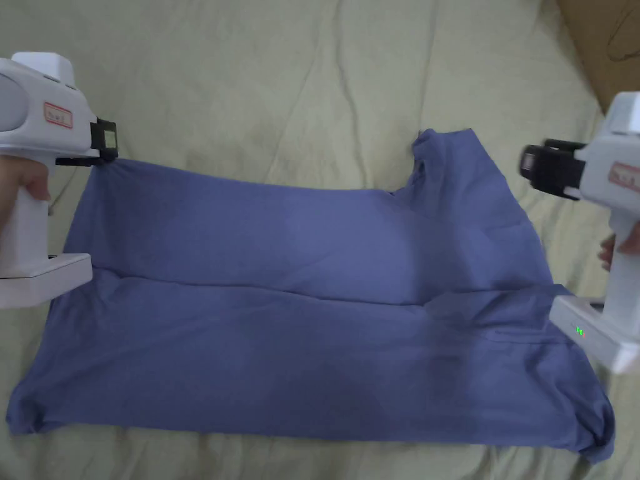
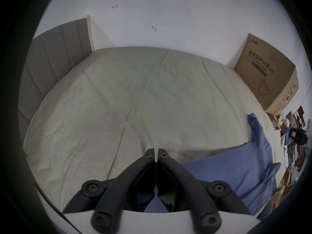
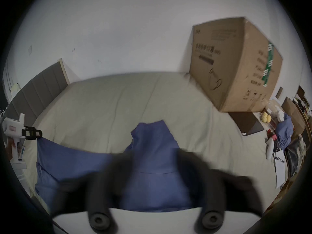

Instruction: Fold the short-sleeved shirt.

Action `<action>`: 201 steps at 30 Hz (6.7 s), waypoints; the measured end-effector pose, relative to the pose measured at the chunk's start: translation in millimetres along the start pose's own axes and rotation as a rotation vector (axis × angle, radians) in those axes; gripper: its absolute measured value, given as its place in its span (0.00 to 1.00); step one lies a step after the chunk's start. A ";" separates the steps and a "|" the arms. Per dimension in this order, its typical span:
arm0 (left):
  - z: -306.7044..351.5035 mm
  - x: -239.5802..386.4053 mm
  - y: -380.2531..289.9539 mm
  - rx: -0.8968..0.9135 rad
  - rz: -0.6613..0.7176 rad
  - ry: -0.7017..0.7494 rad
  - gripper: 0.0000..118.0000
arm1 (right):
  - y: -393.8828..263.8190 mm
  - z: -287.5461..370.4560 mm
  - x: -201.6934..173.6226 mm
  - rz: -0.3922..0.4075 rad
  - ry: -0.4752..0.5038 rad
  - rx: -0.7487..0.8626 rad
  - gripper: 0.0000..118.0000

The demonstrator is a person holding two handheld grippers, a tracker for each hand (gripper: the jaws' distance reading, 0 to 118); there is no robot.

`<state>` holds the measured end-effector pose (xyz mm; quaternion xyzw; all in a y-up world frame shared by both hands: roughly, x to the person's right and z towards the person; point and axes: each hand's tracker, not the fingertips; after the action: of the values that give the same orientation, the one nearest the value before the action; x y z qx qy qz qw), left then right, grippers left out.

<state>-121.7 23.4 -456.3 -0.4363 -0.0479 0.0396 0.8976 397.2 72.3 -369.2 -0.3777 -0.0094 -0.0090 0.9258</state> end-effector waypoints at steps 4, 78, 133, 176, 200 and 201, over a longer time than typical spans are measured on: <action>28.3 11.2 -12.9 0.041 0.016 -0.002 0.00 | 19.8 -54.8 18.3 -0.006 -0.009 -0.195 0.99; 247.4 56.4 -145.4 0.681 -0.148 0.197 0.89 | -114.7 238.9 -25.6 -0.003 -0.153 0.588 0.82; 78.0 -85.5 -225.7 -0.224 0.536 -0.521 0.88 | -130.8 182.4 -84.5 -0.073 -0.001 0.367 0.00; 56.6 278.7 -200.7 -0.298 -0.210 -0.280 0.25 | -183.6 241.7 11.8 -0.182 -0.177 0.443 0.00; 96.2 224.1 -225.8 -0.100 -0.100 -0.324 0.00 | -184.4 237.9 6.1 -0.167 -0.127 0.433 0.00; 94.1 234.7 -236.4 -0.110 -0.135 -0.325 0.00 | -185.0 237.5 5.3 -0.166 -0.127 0.429 0.00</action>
<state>106.8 -22.4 -200.3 -0.4683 -0.2237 0.0464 0.8535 395.7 106.1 -70.0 -0.1700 -0.1004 -0.0589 0.9785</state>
